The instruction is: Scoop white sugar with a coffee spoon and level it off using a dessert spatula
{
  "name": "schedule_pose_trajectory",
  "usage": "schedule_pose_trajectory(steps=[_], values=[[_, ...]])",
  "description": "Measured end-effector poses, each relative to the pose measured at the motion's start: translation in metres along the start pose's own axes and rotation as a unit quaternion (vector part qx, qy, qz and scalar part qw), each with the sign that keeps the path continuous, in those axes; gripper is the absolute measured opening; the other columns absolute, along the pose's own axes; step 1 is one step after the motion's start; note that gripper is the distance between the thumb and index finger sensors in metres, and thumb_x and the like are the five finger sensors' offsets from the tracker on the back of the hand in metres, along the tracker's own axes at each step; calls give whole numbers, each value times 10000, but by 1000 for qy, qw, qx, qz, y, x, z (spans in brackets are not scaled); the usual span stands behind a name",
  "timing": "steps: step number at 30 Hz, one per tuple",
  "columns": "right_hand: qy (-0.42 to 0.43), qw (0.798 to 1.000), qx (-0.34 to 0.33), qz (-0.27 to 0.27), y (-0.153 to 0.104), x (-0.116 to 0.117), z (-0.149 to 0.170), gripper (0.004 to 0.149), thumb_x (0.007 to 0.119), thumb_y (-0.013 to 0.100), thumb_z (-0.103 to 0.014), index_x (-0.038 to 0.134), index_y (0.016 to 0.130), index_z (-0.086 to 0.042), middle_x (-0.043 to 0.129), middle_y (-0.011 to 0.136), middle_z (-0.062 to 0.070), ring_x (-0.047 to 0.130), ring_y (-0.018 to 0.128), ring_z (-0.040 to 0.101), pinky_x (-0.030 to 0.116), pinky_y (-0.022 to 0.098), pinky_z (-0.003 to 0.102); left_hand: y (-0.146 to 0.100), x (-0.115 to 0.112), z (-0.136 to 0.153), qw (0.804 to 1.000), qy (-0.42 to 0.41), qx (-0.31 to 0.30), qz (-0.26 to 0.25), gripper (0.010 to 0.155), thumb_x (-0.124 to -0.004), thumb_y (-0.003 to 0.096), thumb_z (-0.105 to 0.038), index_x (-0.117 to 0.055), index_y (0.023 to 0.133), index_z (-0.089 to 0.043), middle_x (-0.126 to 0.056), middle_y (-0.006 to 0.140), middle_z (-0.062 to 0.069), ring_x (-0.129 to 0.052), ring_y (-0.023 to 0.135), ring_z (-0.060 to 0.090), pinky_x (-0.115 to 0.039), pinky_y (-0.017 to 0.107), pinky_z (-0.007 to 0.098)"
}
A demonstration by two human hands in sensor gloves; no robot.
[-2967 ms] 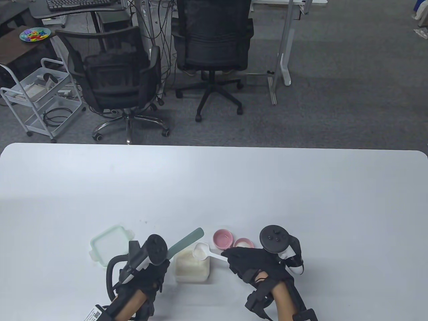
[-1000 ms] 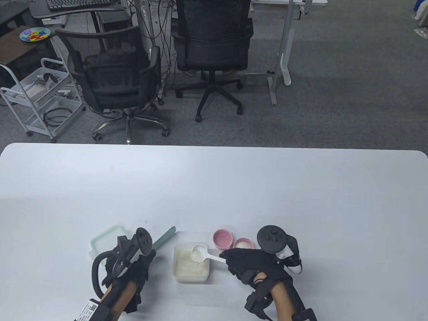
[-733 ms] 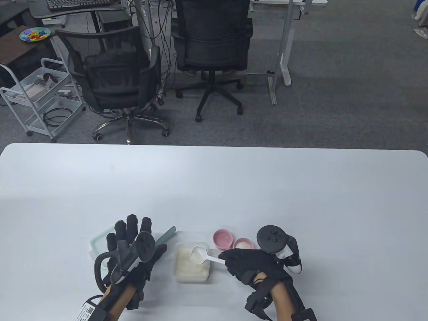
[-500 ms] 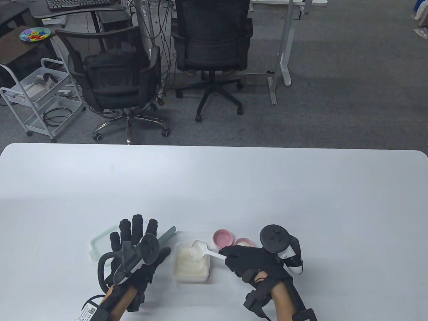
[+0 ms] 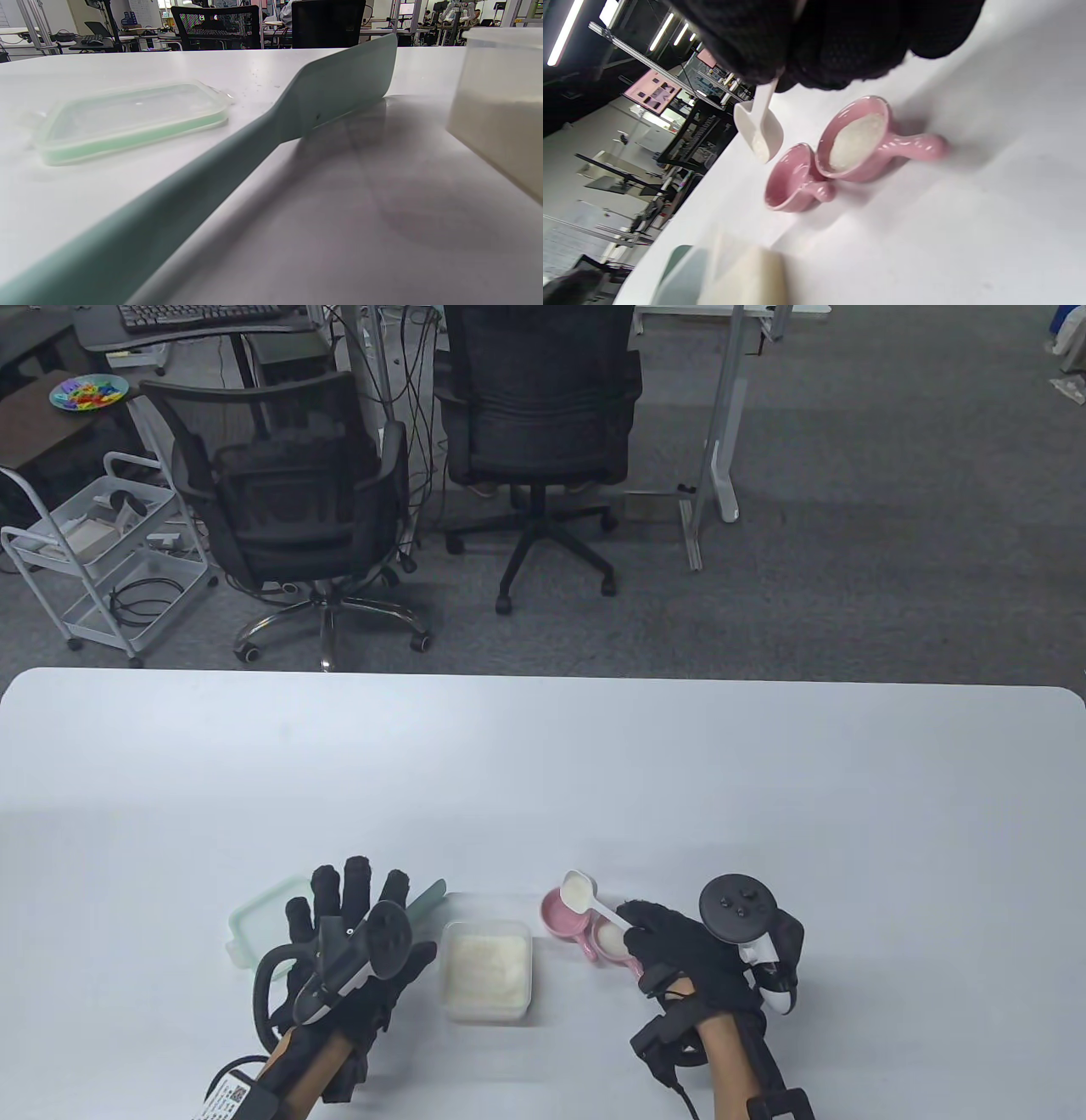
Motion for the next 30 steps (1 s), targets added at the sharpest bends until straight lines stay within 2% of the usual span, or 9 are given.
schedule_pose_trajectory(steps=[3,9,14,16,19,22,23,26,30], values=[[-26,1000,6,11,1,6,-2,494,845,517,-241,768,1002,-200,865,767,126,856,541,275,634,651,583,0,-1,-1,1000,4,-1,8,888,-582,394,-775,-163,1121,-482,-32,1241,23,-118,1174,468,-245,792,708],[-96,995,6,19,0,16,-12,489,868,501,-208,777,978,-269,824,805,137,826,577,284,611,665,589,0,-2,-2,1000,7,-1,14,884,-574,406,-771,-152,1122,-469,-20,1233,24,-101,1170,459,-229,800,696],[-93,995,-5,33,-3,13,-18,490,873,496,-193,782,969,-283,808,817,138,812,589,285,602,667,592,0,-3,-1,1000,7,0,16,887,-580,412,-765,-150,1125,-459,-18,1232,25,-95,1172,452,-228,803,693],[-75,997,-12,33,-4,10,-18,490,860,504,-203,769,980,-275,804,820,138,810,592,284,599,668,593,0,-3,-1,1000,7,0,15,887,-577,410,-767,-148,1123,-460,-16,1231,23,-96,1170,454,-227,802,694],[-35,998,-20,38,-5,4,-14,519,770,549,-256,678,1051,-158,831,802,110,828,581,264,596,674,593,1,-3,-1,1000,5,-1,14,890,-570,407,-770,-148,1124,-455,-20,1234,13,-95,1170,455,-226,802,693],[-24,997,-7,67,-7,-3,-11,511,764,557,-252,690,1035,-86,837,805,111,832,588,270,595,680,591,0,-1,-2,1000,-10,-11,3,901,-561,390,-773,-170,1128,-435,-56,1244,-42,-107,1178,436,-237,804,691],[-34,997,-4,71,-8,-4,-11,510,766,559,-254,689,1035,-88,833,812,107,832,594,268,594,685,589,0,0,-3,1000,-21,-20,-4,909,-531,374,-794,-172,1128,-436,-71,1250,-64,-110,1183,435,-230,804,697],[-43,996,-26,80,-13,-7,-20,495,794,555,-265,716,1035,-174,822,838,105,833,613,263,590,695,589,-4,1,-23,982,-98,-160,-29,918,-545,342,-804,-208,1115,-442,-158,1258,-123,-172,1189,416,-238,791,699],[-34,992,-84,92,-27,-9,-43,466,854,515,-246,799,977,-225,845,818,128,849,585,276,611,669,597,-9,-8,-41,978,-84,-190,-8,1008,-593,279,-821,-213,1122,-419,-214,1265,-133,-222,1212,370,-273,824,667]])
Point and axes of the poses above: the tracker on the back of each hand, its own z axis roughly to the little-finger side, its own y axis roughly from the wrist to the fingertips, x = y × z, the point moved 4 cm from there along y, roughly from the wrist to the fingertips
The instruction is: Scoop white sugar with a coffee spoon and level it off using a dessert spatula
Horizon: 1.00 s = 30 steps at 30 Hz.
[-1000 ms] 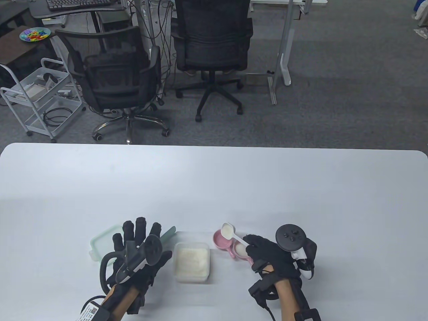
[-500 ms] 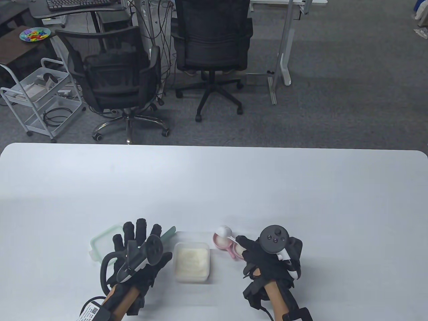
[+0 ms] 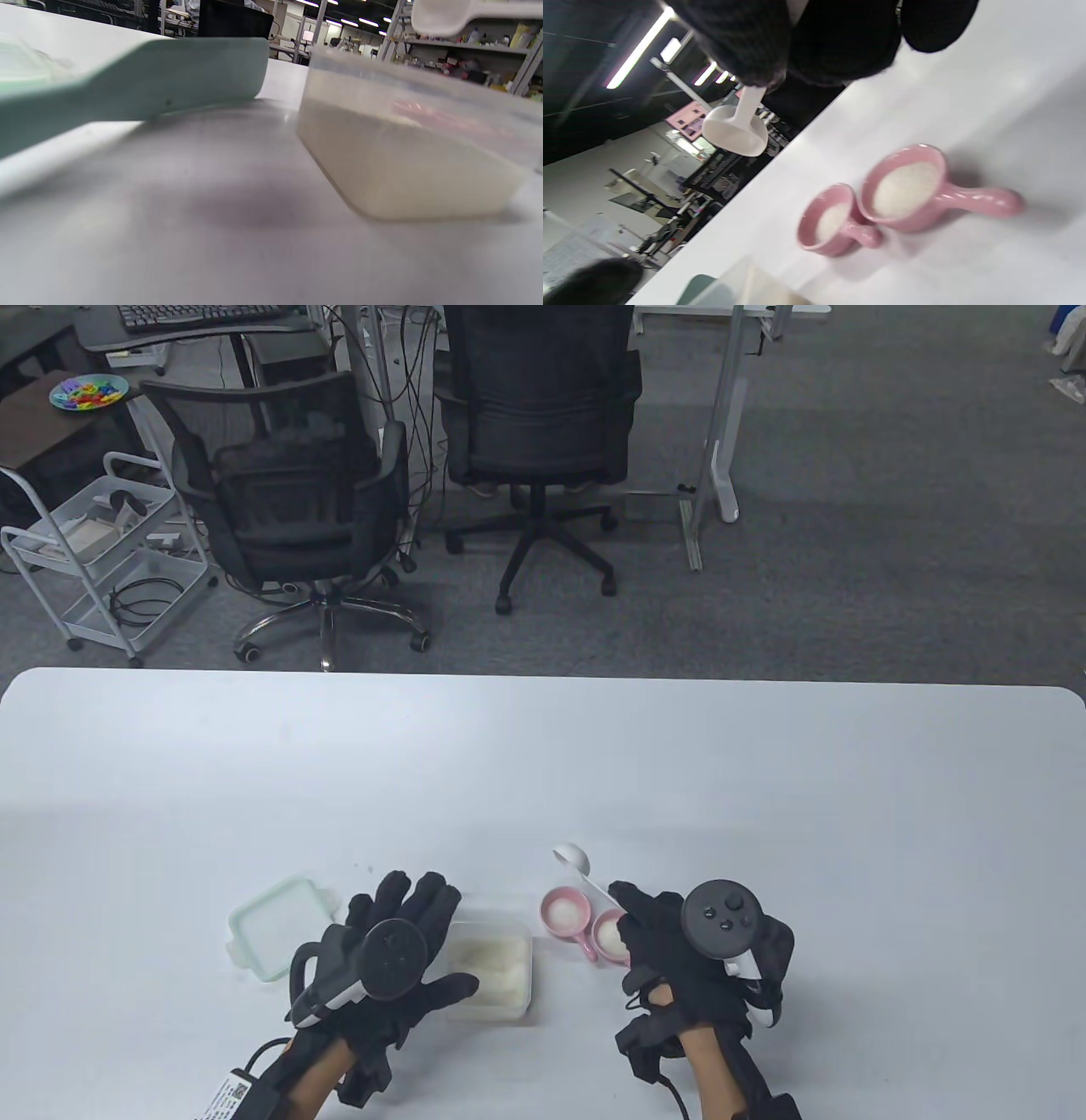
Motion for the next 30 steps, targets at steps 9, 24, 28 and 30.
schedule_pose_trajectory(steps=[9,24,28,30], values=[[-134,985,-87,-59,-17,23,-44,437,899,476,-254,872,912,-224,889,772,132,879,535,276,648,637,593,6,-16,-4,998,52,0,30,989,-654,291,-800,-300,1126,-407,-351,1266,-138,-310,1225,341,-303,833,656],[-330,933,-134,-58,-32,80,-70,446,883,481,-252,853,926,-242,878,785,123,872,553,272,634,652,599,6,-19,-5,997,57,8,47,968,-631,302,-799,-294,1124,-414,-328,1264,-137,-346,1216,355,-329,827,652],[-329,930,-139,-82,-34,83,-72,440,877,480,-258,864,918,-223,889,768,124,878,535,270,640,643,599,7,-19,-6,997,58,9,49,969,-628,300,-797,-289,1123,-414,-323,1263,-130,-345,1212,362,-330,823,653],[-328,930,-138,-91,-35,84,-72,437,874,481,-264,867,914,-212,901,754,120,885,525,268,646,639,600,7,-19,-6,997,59,9,50,967,-620,305,-799,-281,1125,-415,-315,1264,-129,-339,1216,358,-329,825,652]])
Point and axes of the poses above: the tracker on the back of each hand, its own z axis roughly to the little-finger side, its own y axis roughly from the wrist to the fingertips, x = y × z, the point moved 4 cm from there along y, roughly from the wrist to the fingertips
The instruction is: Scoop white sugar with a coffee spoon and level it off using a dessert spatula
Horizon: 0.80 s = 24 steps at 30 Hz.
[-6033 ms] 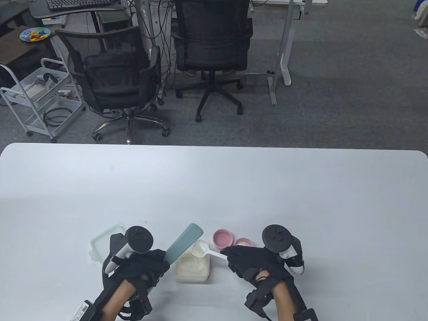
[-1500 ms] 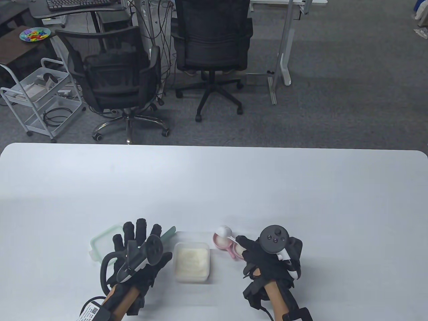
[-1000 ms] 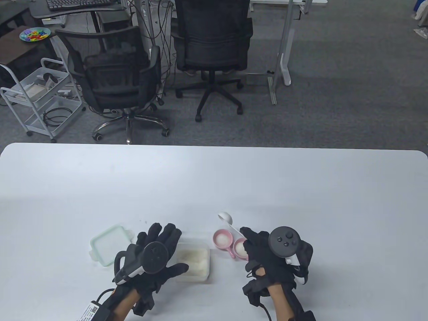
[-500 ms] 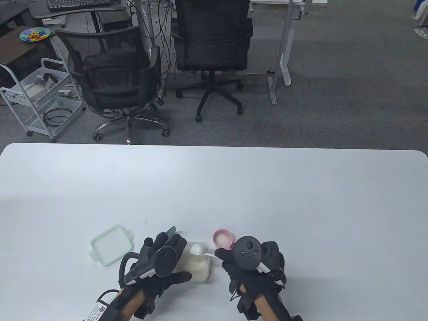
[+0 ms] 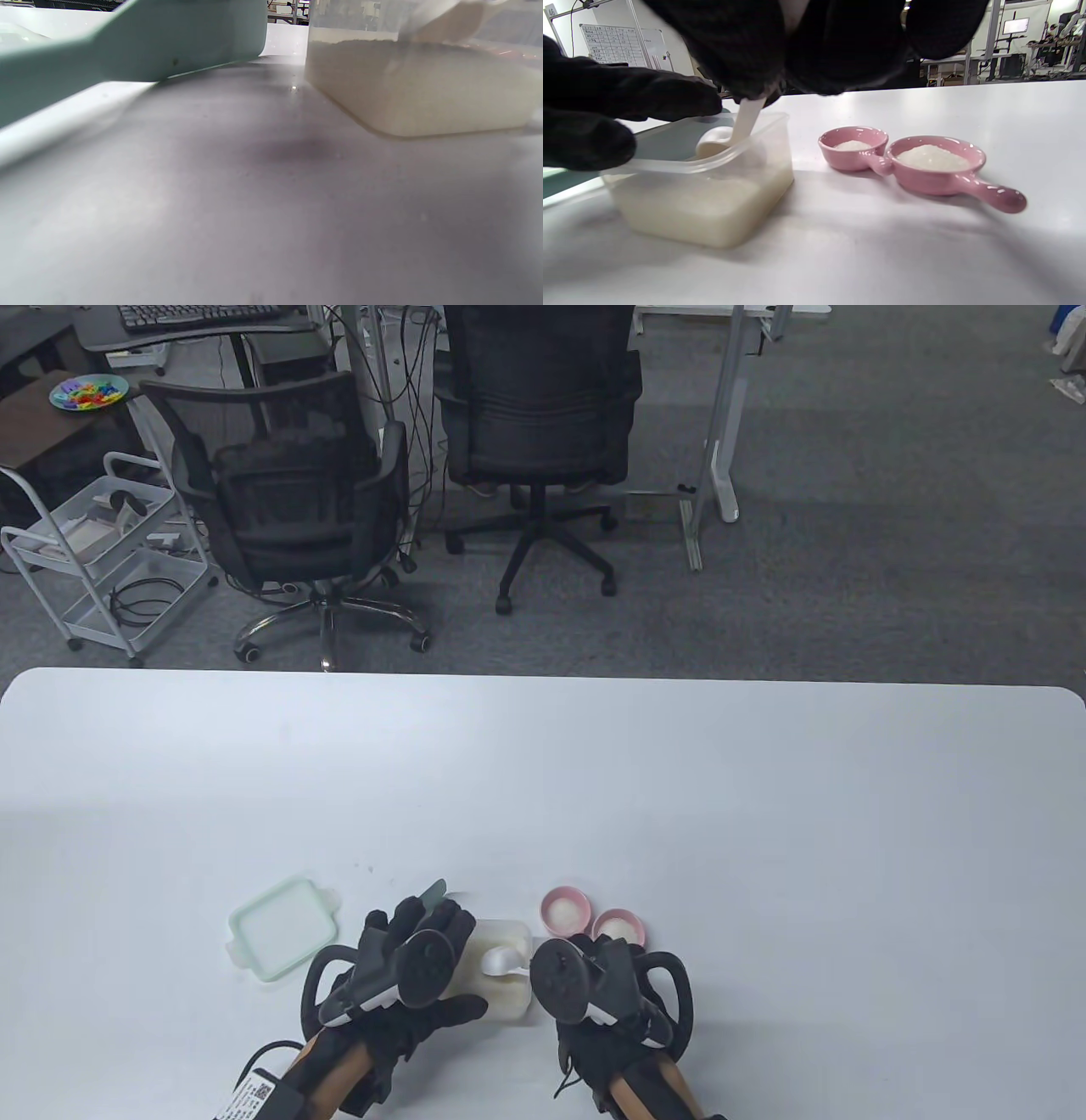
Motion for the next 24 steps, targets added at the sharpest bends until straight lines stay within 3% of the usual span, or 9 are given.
schedule_pose_trajectory(steps=[6,13,18,24], values=[[63,997,-13,-44,2,6,4,443,862,487,-261,859,917,-154,929,712,109,894,499,271,652,636,595,0,-1,-1,1000,-1,0,5,965,-615,309,-798,-270,1124,-413,-301,1264,-128,-332,1212,367,-326,820,656],[140,989,-2,-50,5,4,20,473,787,514,-269,811,943,-71,940,671,96,904,461,250,670,620,584,1,-1,-1,1000,-1,0,6,965,-615,310,-799,-268,1124,-414,-297,1264,-126,-329,1214,363,-324,824,654],[242,967,14,-74,8,6,45,480,761,525,-272,797,947,-48,943,659,94,912,440,232,689,606,579,1,-1,-1,1000,-3,0,9,962,-604,308,-802,-256,1119,-420,-288,1261,-128,-325,1209,373,-322,814,664],[359,927,20,-101,11,12,73,483,756,531,-271,791,949,-33,943,657,98,913,433,230,692,599,577,1,-1,-1,1000,-3,0,10,961,-609,311,-798,-257,1120,-417,-286,1262,-127,-326,1212,364,-324,817,659]])
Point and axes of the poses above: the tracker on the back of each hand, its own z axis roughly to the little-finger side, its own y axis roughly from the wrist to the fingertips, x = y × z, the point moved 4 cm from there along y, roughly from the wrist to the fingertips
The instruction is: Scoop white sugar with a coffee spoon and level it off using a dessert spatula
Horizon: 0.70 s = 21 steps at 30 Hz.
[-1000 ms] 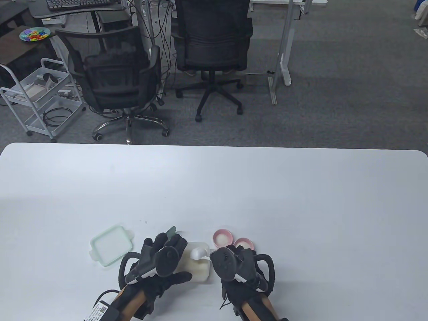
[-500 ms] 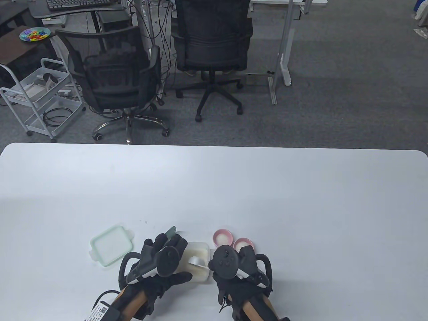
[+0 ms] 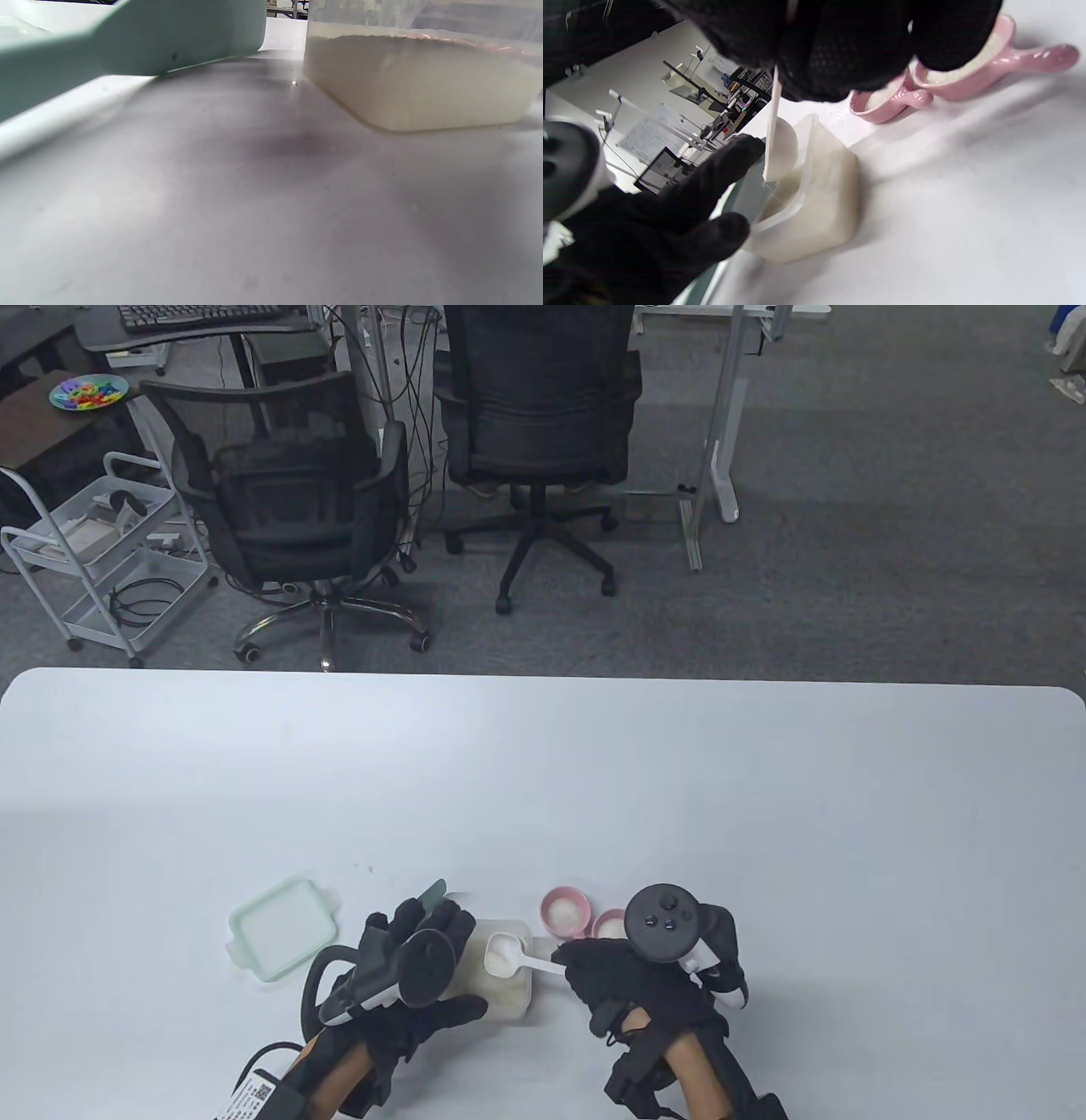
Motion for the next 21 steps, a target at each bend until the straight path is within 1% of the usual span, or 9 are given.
schedule_pose_trajectory(steps=[4,16,18,19,20,21], values=[[48,999,5,-6,1,-7,12,484,756,535,-269,787,953,-28,941,659,104,909,436,234,688,599,579,0,0,0,1000,0,0,0,967,-617,315,-793,-257,1124,-407,-286,1263,-119,-327,1213,365,-326,823,654],[60,998,0,-8,2,-9,15,485,756,536,-270,783,957,-31,937,666,104,907,444,236,682,603,580,0,0,0,1000,2,1,-4,970,-616,307,-795,-261,1124,-412,-289,1263,-123,-324,1212,366,-326,823,654],[68,998,-5,-5,1,-11,14,485,755,537,-270,781,958,-31,937,666,105,906,444,237,680,604,581,-2,6,3,1000,-7,1,-5,987,-621,304,-798,-238,1126,-410,-260,1264,-122,-307,1216,364,-325,832,647],[73,997,-8,-4,1,-12,14,485,755,537,-270,781,959,-31,936,667,105,906,444,237,680,604,581,-4,12,6,1000,-25,2,-17,985,-607,300,-805,-231,1123,-417,-247,1263,-122,-307,1212,376,-321,825,655],[76,997,-9,-2,0,-13,14,486,755,537,-271,781,959,-31,936,667,104,906,445,237,680,604,580,-5,16,8,999,-39,4,-27,975,-629,302,-782,-247,1119,-412,-263,1257,-116,-329,1205,373,-342,821,648],[79,997,-11,0,-1,-14,14,486,755,537,-271,781,959,-31,936,666,105,906,445,237,681,605,579,-8,22,12,998,-54,8,-40,966,-612,309,-793,-241,1119,-417,-254,1260,-113,-327,1204,384,-336,819,657]])
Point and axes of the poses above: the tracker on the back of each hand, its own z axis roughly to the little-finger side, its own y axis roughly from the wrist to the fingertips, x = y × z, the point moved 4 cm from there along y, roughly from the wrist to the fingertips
